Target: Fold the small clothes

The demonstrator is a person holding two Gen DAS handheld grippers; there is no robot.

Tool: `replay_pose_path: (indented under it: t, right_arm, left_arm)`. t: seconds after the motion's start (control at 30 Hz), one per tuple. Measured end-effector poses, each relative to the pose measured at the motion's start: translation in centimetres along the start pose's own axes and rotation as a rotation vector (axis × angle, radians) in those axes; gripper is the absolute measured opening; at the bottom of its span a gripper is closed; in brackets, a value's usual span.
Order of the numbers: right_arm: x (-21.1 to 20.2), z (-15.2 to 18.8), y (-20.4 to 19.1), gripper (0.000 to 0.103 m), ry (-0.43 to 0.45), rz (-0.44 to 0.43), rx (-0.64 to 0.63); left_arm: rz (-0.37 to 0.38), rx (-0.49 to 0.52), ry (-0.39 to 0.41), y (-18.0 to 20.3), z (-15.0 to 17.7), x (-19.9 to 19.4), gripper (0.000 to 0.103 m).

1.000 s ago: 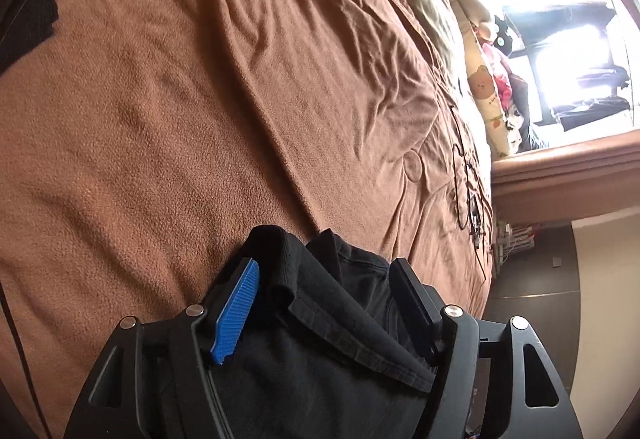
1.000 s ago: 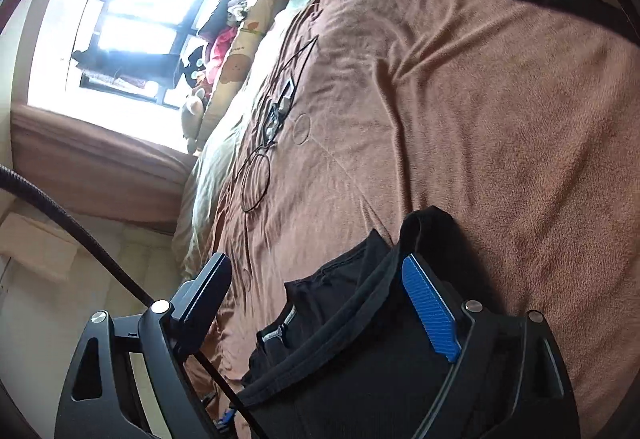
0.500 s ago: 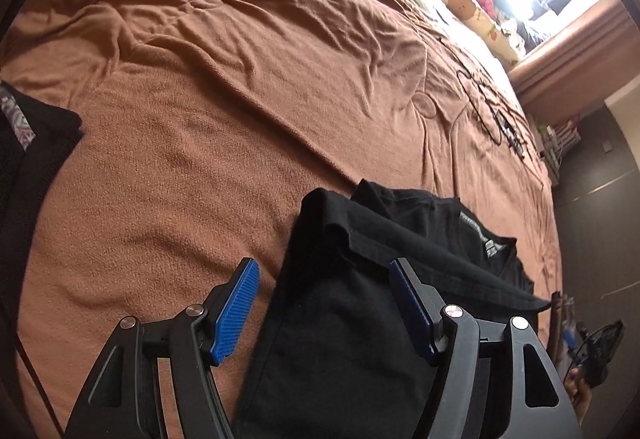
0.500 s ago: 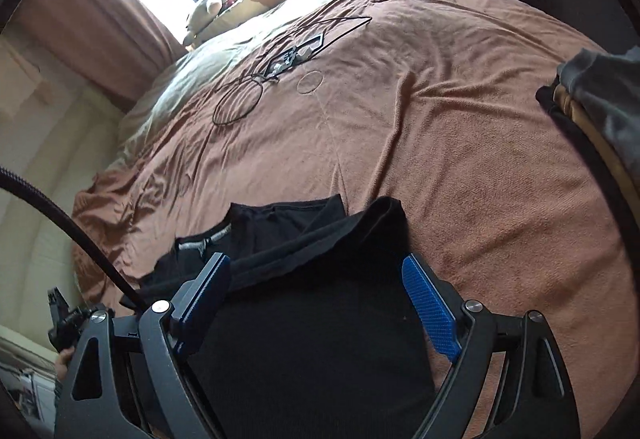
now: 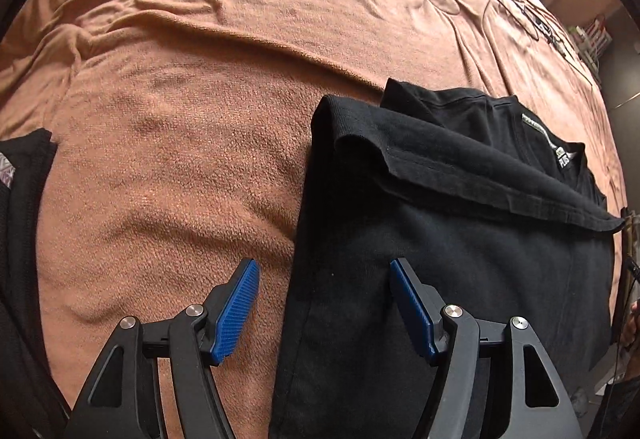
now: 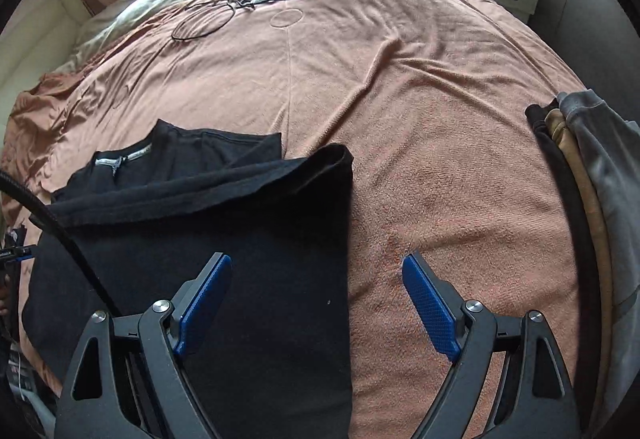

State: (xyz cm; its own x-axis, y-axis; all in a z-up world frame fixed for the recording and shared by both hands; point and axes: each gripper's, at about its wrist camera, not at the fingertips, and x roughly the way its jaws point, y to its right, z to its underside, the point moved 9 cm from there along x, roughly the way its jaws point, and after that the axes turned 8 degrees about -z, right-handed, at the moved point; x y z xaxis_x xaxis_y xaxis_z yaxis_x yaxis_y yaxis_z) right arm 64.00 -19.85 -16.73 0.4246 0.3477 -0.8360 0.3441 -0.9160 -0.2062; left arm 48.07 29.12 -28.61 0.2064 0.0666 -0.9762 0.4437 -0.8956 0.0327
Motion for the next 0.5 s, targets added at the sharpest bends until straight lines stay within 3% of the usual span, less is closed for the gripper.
replay_pose_path:
  t: [0.3,0.5]
  right_arm:
    - [6.0,-2.1,0.5,0.081,-0.061,0.043,-0.028]
    - [8.3,-4.5,0.8,0.079,-0.033,0.035,-0.037]
  left_arm:
    - [-0.079,0.043,0.045,1.0,-4.0,1.7,0.069]
    - [-0.073,0.020,0.090,1.3,-7.3,2.2,0.069]
